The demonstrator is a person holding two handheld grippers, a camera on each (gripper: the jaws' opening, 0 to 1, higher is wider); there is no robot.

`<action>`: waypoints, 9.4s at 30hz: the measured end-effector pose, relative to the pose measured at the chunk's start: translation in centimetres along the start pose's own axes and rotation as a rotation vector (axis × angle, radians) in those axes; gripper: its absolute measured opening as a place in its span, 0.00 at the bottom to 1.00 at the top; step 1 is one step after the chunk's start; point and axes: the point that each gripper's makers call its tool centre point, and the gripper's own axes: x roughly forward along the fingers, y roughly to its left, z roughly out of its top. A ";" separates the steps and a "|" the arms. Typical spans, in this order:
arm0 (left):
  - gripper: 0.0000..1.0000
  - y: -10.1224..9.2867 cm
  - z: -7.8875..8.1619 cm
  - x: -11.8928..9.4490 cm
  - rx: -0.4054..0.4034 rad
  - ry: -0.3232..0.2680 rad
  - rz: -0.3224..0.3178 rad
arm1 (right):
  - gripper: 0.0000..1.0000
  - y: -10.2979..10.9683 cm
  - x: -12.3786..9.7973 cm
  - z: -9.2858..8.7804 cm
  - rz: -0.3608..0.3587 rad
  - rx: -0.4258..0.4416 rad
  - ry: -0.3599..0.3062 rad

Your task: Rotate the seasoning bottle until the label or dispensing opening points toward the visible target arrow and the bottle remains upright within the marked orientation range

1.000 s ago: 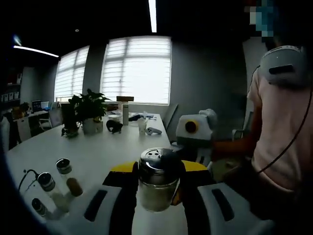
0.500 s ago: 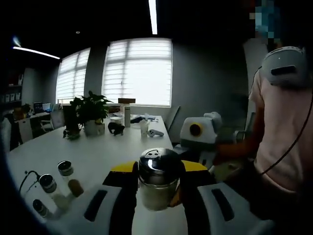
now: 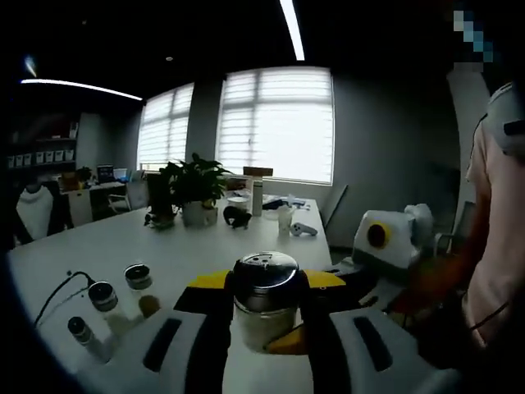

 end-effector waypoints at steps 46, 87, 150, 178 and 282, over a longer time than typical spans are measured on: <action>0.34 2.0 -0.6 -0.8 0.043 -0.098 0.457 | 0.29 0.7 1.3 -0.8 -0.015 0.037 0.002; 0.34 -1.9 0.2 -2.7 -0.015 -0.114 -0.080 | 0.42 3.9 0.0 0.5 0.297 0.025 0.032; 0.37 0.4 0.4 -3.4 -0.014 -0.146 0.479 | 0.31 5.0 0.2 0.5 0.162 0.020 0.077; 0.37 5.9 -1.2 -9.2 0.029 -0.218 0.703 | 0.52 4.0 0.1 -0.8 0.191 0.043 0.121; 0.55 16.1 -12.3 -18.3 -0.013 0.071 0.993 | 0.73 -0.8 -2.2 -3.5 0.079 0.156 0.167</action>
